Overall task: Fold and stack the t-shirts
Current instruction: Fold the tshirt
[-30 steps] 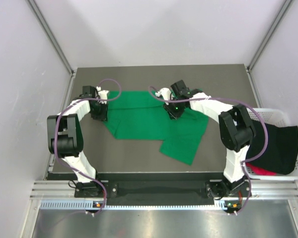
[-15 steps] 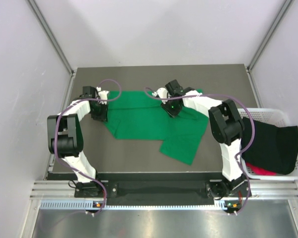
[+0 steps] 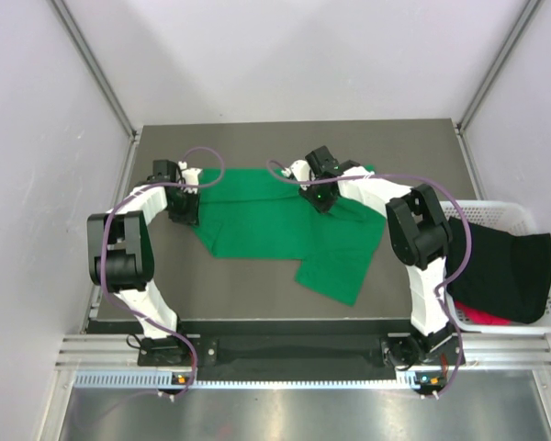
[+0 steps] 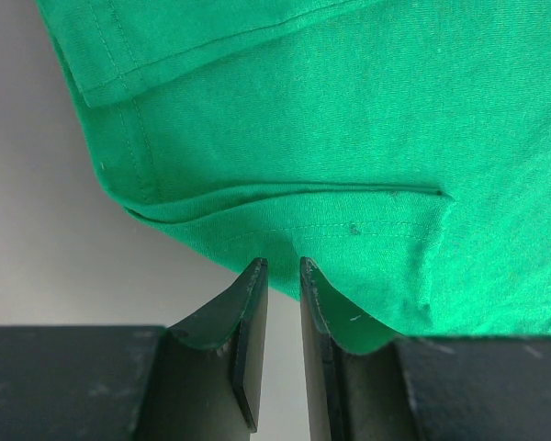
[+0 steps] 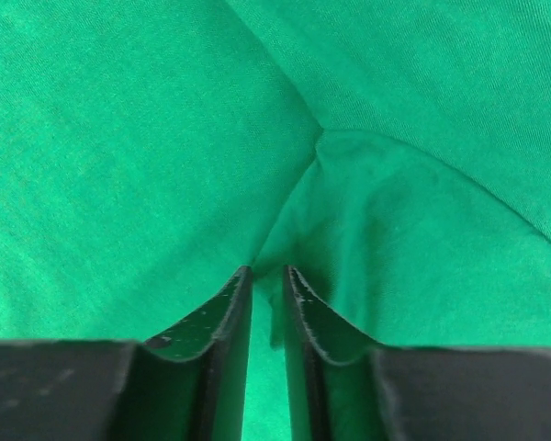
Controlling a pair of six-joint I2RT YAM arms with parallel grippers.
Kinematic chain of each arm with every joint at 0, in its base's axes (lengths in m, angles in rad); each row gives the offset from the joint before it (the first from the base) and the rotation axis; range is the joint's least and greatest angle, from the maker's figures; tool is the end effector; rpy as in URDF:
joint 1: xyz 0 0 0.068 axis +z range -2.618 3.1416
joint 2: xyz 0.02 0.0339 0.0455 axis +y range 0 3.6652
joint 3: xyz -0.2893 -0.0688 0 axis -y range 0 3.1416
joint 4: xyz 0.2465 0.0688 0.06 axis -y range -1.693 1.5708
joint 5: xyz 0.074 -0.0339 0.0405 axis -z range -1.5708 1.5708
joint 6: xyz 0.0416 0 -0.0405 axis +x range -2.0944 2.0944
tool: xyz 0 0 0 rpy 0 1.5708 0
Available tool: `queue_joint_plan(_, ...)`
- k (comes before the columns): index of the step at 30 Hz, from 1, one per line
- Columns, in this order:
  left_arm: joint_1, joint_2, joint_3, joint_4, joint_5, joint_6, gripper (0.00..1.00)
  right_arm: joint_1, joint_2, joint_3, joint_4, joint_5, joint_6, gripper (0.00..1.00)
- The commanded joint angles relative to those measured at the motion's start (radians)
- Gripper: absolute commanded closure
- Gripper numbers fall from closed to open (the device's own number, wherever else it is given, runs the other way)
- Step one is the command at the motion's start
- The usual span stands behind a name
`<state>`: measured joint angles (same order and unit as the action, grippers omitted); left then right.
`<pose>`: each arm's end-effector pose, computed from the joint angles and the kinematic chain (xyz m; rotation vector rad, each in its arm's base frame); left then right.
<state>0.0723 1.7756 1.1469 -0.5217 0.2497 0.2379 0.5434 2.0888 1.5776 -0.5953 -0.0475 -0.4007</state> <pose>0.3599 0.0158 0.1960 0.2931 2.6639 -0.2439 0.3921 0.2392 0.1933 -1.2319 2.3799 0.1087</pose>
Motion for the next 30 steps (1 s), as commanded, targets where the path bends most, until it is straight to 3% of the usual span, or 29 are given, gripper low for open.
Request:
queue_joint_plan(1,0.001,-0.018,-0.012,0.04,0.02,0.003,0.74,0.015,0.005,0.013,0.009,0.011,0.003,0.84)
queue_joint_plan(4,0.001,-0.021,-0.016,0.04,0.019,0.005,0.74,0.016,-0.006,0.012,0.008,0.011,0.003,0.94)
queue_joint_plan(8,0.003,-0.022,-0.015,0.04,0.022,0.001,0.74,0.021,-0.021,0.012,0.002,0.008,0.002,0.99)
queue_joint_plan(10,0.001,-0.025,-0.016,0.038,0.022,0.003,0.74,0.023,-0.027,0.012,0.002,0.008,0.006,0.96)
queue_joint_plan(11,0.001,-0.025,-0.016,0.04,0.022,0.003,0.75,0.024,-0.029,0.009,-0.001,0.008,0.011,0.87)
queue_joint_plan(14,0.003,-0.025,-0.018,0.04,0.022,0.003,0.74,0.026,-0.032,0.005,-0.001,0.005,0.016,0.82)
queue_joint_plan(30,0.003,-0.022,-0.021,0.043,0.019,0.003,0.75,0.027,0.002,-0.021,0.008,0.031,0.017,0.8)
